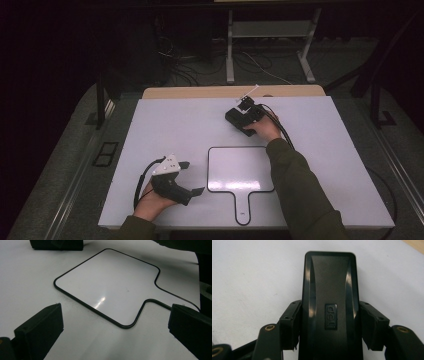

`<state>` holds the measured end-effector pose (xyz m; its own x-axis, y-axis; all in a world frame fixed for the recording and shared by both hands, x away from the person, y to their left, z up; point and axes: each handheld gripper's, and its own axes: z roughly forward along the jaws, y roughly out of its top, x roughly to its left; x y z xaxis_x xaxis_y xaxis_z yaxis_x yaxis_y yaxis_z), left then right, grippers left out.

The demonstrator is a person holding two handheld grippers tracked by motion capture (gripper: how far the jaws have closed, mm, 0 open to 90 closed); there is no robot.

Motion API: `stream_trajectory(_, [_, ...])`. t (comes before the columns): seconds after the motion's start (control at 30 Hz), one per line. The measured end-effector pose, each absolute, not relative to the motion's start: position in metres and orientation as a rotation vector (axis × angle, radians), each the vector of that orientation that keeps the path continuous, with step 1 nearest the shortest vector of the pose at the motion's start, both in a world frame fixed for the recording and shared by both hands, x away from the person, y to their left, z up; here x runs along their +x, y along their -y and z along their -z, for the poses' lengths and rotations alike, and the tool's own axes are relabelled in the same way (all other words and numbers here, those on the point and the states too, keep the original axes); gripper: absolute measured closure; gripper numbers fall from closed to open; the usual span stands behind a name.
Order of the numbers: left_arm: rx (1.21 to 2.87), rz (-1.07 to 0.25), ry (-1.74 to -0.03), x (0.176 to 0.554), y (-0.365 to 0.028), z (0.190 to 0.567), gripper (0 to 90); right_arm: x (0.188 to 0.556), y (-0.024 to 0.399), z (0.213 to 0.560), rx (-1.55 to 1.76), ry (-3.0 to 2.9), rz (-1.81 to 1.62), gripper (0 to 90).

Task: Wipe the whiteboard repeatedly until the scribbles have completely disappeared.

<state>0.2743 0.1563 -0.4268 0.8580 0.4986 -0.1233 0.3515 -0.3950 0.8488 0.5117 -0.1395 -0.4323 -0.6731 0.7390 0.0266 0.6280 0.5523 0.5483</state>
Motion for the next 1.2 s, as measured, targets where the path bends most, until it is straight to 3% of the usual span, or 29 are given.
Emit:
stream_trajectory(0.4, [2.026, -0.186, -0.622, 0.274, -0.156, 0.427, 0.0, 0.501, 0.145, 0.418, 1.167, -2.491, -0.953, 25.3])
stream_trajectory(1.2, [2.030, -0.190, -0.631, 0.274, -0.156, 0.428, 0.0, 0.453, 0.187, 0.392, 1.108, -2.419, -1.195, 17.2])
